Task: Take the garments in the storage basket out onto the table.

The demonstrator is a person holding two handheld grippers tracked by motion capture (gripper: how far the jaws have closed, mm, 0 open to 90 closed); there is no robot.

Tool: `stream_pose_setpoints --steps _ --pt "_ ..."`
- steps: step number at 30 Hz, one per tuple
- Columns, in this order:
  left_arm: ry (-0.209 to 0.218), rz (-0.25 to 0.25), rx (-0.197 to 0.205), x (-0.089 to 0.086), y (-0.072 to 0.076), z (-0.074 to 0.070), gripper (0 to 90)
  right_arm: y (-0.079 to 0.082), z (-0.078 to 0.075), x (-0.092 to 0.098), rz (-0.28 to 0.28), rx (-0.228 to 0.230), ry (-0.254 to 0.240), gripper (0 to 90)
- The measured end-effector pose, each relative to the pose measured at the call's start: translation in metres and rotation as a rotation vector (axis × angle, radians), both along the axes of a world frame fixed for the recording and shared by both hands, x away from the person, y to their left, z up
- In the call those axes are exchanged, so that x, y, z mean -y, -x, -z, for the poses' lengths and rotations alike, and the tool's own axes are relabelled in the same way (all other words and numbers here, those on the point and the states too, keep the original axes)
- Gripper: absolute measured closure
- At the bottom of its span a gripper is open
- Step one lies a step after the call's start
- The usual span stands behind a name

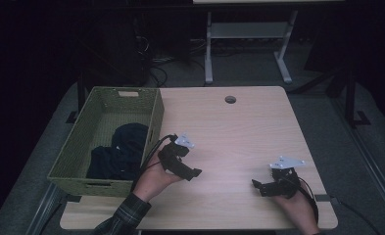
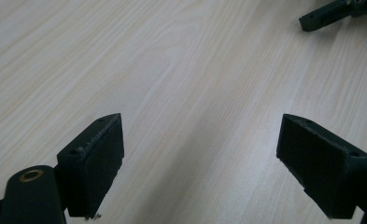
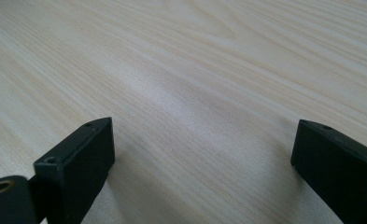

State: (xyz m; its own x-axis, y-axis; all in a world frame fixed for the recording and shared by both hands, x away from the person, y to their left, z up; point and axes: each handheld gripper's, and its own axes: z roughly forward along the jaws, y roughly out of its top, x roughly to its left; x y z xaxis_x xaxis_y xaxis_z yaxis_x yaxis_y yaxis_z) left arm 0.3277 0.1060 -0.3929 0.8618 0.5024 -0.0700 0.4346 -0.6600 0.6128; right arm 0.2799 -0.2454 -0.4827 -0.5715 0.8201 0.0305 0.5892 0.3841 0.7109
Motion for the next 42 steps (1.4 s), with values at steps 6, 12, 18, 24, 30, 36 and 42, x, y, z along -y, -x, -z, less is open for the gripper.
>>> stream_pose_setpoints --steps 6,12,18,24,30,36,42 --pt "0.0 0.001 -0.009 -0.002 -0.003 -0.008 17.0 0.0 0.0 0.0 0.0 0.0 0.0 5.7" --pt "-0.005 0.011 -0.013 -0.005 -0.006 -0.015 20.7 0.0 0.0 0.0 0.0 0.001 0.0 5.7" --pt "-0.013 0.004 -0.011 -0.008 -0.007 -0.022 21.5 0.0 0.0 0.0 0.0 0.001 0.0 5.7" --pt "-0.031 0.0 -0.004 -0.011 -0.011 -0.032 22.4 0.0 0.0 0.0 0.0 0.001 0.0 5.7" --pt "-0.043 -0.005 -0.007 -0.017 -0.015 -0.039 23.1 0.0 0.0 0.0 -0.001 0.001 0.001 5.7" --pt "-0.051 -0.003 -0.013 -0.021 -0.018 -0.042 23.3 0.0 0.0 0.0 0.0 0.001 0.001 5.7" --pt "-0.06 -0.007 -0.015 -0.025 -0.021 -0.049 24.5 0.0 0.0 0.0 0.0 0.001 0.001 5.7"
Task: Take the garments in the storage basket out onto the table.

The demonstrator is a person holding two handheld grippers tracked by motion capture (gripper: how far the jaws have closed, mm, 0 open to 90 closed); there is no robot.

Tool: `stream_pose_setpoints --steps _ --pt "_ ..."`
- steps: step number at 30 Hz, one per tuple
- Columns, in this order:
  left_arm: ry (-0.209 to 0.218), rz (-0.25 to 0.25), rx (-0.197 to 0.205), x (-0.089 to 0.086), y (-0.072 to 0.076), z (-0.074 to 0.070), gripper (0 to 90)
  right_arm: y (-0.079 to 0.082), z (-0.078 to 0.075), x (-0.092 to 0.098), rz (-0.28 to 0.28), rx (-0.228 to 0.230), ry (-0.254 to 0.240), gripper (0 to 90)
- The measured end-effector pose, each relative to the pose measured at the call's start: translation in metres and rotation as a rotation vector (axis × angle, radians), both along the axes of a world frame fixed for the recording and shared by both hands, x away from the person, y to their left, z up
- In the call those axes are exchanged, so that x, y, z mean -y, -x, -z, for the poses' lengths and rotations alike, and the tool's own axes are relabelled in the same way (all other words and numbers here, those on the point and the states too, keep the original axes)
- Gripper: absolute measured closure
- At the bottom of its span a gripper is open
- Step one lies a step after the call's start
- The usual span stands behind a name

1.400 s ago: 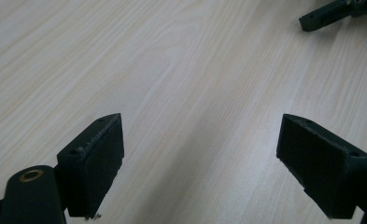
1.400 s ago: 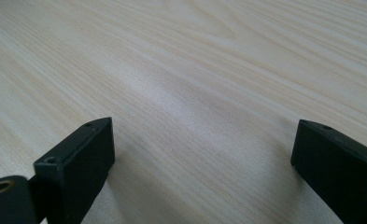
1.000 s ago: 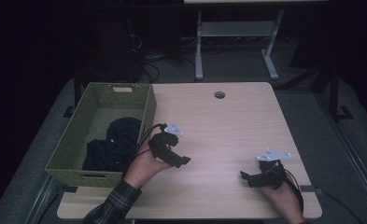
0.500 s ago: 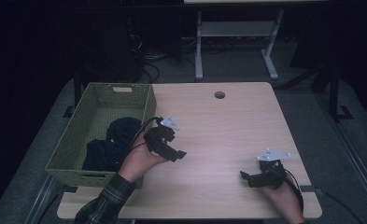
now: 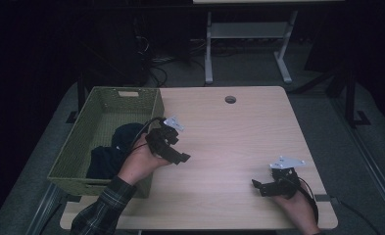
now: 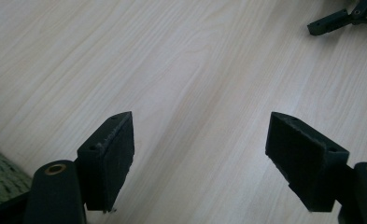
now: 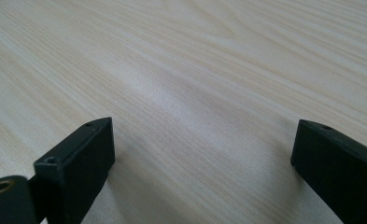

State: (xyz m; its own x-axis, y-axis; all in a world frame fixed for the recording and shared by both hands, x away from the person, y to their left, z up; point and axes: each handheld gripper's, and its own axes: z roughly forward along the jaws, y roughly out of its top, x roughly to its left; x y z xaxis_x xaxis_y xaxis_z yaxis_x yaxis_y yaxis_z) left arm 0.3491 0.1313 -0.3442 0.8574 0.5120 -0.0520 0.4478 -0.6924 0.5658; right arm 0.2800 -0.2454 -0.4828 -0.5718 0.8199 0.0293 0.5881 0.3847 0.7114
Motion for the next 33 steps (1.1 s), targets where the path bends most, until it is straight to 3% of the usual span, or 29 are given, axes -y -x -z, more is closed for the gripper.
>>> stream_pose_setpoints --steps 24,33 --pt "-0.018 -0.046 0.019 -0.029 -0.009 -0.026 31.0 0.0 0.0 0.0 0.001 0.0 0.0 5.7" --pt "-0.018 -0.09 0.035 -0.046 -0.014 -0.036 31.4 0.0 0.0 0.0 0.001 0.0 0.0 5.7"
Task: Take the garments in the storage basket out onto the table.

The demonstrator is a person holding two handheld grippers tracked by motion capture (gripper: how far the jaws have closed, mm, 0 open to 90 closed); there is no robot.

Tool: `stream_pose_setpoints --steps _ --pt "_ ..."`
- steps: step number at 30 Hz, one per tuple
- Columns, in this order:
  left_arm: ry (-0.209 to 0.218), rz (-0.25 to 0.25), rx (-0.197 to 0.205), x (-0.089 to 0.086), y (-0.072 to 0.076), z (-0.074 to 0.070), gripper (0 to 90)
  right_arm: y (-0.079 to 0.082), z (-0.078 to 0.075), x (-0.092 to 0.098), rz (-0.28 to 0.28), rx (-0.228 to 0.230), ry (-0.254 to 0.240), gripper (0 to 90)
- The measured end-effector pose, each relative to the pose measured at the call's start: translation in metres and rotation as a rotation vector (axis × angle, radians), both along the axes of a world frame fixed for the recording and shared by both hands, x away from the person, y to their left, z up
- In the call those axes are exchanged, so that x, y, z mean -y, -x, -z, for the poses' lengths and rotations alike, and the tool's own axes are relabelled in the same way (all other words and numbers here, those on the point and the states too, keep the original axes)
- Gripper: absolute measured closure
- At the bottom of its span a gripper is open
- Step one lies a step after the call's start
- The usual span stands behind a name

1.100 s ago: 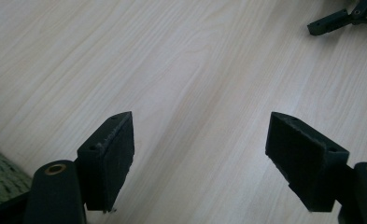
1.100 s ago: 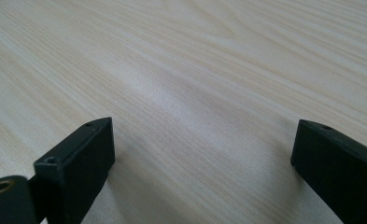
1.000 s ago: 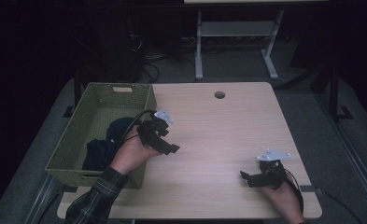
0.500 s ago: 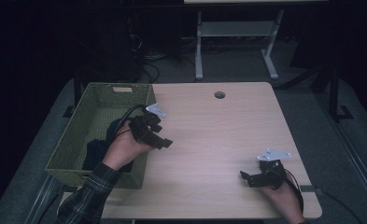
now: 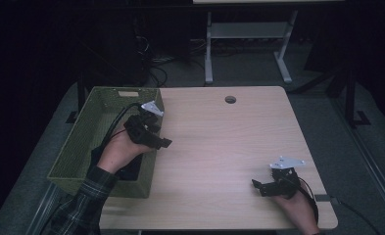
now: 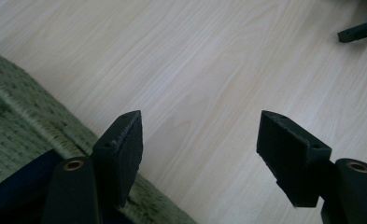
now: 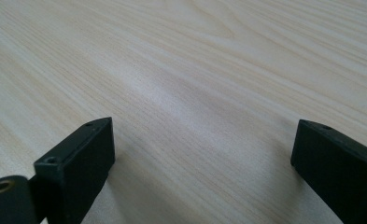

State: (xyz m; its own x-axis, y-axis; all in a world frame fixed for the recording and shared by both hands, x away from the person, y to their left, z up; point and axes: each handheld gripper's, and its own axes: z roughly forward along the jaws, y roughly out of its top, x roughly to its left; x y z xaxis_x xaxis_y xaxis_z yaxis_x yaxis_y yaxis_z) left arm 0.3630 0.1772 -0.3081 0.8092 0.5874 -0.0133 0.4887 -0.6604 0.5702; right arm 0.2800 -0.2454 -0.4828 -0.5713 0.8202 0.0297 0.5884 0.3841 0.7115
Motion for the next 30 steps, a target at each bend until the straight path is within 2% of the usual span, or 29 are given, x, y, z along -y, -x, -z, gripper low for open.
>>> stream_pose_setpoints --steps 11,23,30 --pt "-0.023 -0.052 0.008 -0.023 -0.007 -0.008 31.6 0.0 0.0 0.0 0.001 0.0 0.0 5.8" --pt "-0.046 -0.107 -0.002 -0.049 -0.008 -0.006 30.8 0.0 0.0 0.0 0.004 0.0 0.0 5.8" --pt "-0.081 -0.138 0.001 -0.062 -0.007 -0.001 27.0 0.0 0.0 0.0 0.007 -0.001 0.0 5.7"
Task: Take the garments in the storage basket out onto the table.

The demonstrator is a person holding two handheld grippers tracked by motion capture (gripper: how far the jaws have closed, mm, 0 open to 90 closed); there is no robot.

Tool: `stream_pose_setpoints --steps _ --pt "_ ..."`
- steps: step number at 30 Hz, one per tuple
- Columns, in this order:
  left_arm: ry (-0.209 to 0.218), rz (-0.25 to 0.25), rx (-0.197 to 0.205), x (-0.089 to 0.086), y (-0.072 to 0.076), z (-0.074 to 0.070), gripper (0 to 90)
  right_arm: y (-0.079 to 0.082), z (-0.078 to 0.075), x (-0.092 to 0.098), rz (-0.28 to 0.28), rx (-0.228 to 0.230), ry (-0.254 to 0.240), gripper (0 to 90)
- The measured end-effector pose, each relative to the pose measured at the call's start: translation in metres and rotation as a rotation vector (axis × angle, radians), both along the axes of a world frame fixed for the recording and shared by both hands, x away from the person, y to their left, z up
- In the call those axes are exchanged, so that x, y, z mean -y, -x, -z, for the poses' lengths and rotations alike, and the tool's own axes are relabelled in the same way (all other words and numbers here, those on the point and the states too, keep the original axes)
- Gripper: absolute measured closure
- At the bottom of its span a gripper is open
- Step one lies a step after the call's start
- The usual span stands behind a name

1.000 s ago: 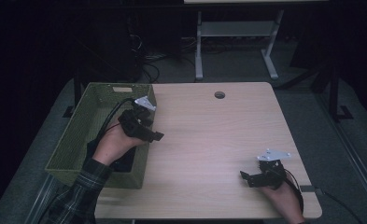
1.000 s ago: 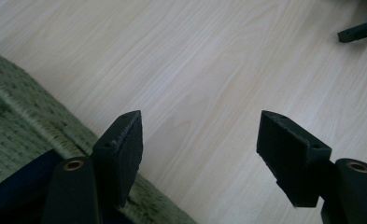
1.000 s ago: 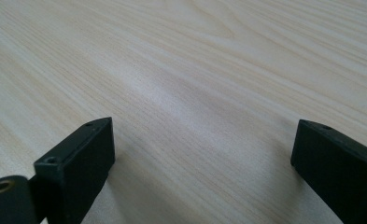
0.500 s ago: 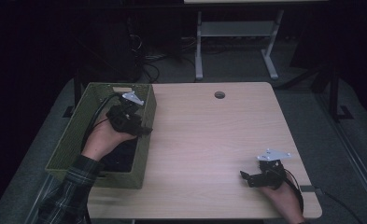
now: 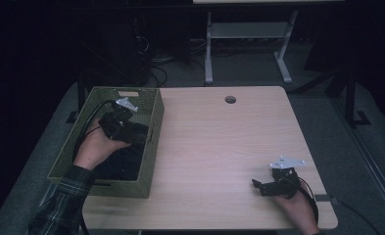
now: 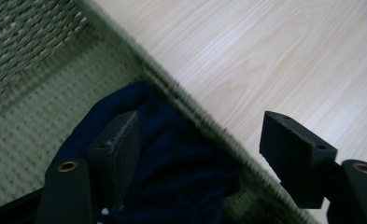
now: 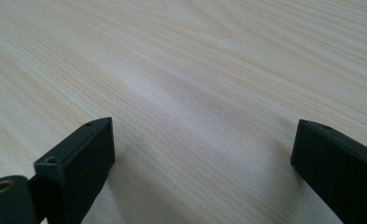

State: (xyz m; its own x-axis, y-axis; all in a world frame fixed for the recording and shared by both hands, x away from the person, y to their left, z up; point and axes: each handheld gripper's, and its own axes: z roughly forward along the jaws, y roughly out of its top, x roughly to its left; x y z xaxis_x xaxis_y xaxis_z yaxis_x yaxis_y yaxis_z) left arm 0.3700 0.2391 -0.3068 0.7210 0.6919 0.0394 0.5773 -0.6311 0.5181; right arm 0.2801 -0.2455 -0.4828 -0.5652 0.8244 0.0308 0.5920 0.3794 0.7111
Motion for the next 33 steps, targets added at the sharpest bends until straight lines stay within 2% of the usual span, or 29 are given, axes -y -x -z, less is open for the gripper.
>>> stream_pose_setpoints --steps 9,14,24,33 --pt "-0.028 -0.027 -0.025 -0.012 0.005 0.014 17.5 0.0 0.0 0.0 0.001 -0.001 0.001 5.8" --pt "-0.028 -0.048 -0.035 -0.018 0.007 0.023 14.2 0.0 0.0 0.0 0.004 -0.001 0.001 5.8" --pt "-0.054 -0.056 -0.053 -0.03 0.009 0.043 12.9 0.0 0.0 0.0 0.004 -0.001 0.001 5.7" --pt "-0.062 -0.049 -0.097 -0.034 0.007 0.062 12.8 0.0 0.0 0.0 0.004 -0.004 0.002 5.8"
